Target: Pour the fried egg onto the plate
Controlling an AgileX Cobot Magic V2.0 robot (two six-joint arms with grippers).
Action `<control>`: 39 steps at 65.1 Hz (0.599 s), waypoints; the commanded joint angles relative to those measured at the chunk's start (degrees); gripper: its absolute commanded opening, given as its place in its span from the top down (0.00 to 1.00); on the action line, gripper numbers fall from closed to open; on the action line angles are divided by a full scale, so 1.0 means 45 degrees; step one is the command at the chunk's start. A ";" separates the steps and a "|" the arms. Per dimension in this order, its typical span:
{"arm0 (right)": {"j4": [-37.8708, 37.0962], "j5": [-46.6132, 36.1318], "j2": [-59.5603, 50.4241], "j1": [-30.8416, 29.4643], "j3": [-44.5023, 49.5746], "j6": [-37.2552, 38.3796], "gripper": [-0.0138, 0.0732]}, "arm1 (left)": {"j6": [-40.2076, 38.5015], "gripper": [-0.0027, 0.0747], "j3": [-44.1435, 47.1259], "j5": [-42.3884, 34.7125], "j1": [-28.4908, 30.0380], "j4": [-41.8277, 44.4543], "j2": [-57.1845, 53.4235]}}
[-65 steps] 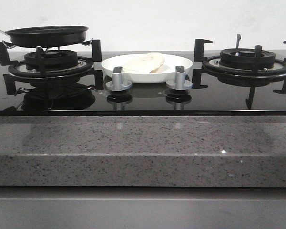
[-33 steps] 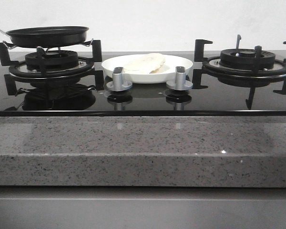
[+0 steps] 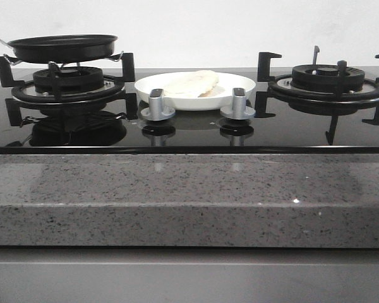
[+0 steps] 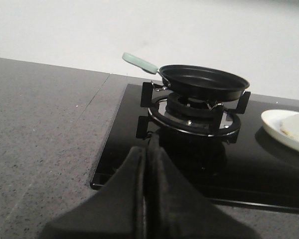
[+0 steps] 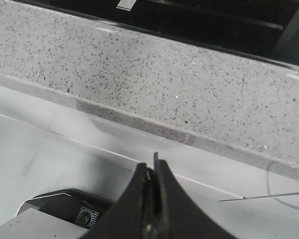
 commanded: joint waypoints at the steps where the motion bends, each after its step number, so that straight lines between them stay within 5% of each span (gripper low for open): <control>1: -0.0065 -0.0617 0.0026 0.0004 -0.0328 -0.0154 0.92 | 0.0216 0.99 0.0351 -0.1997 0.0046 0.0129 -0.0263; 9: -0.0065 -0.0623 0.0026 0.0004 -0.0328 -0.0154 0.92 | 0.0216 0.99 0.1136 -0.3189 -0.0093 0.0169 -0.0263; 39: -0.0065 -0.0623 0.0026 0.0004 -0.0328 -0.0154 0.92 | 0.0834 0.99 0.1109 -0.2946 -0.0371 0.0204 -0.0263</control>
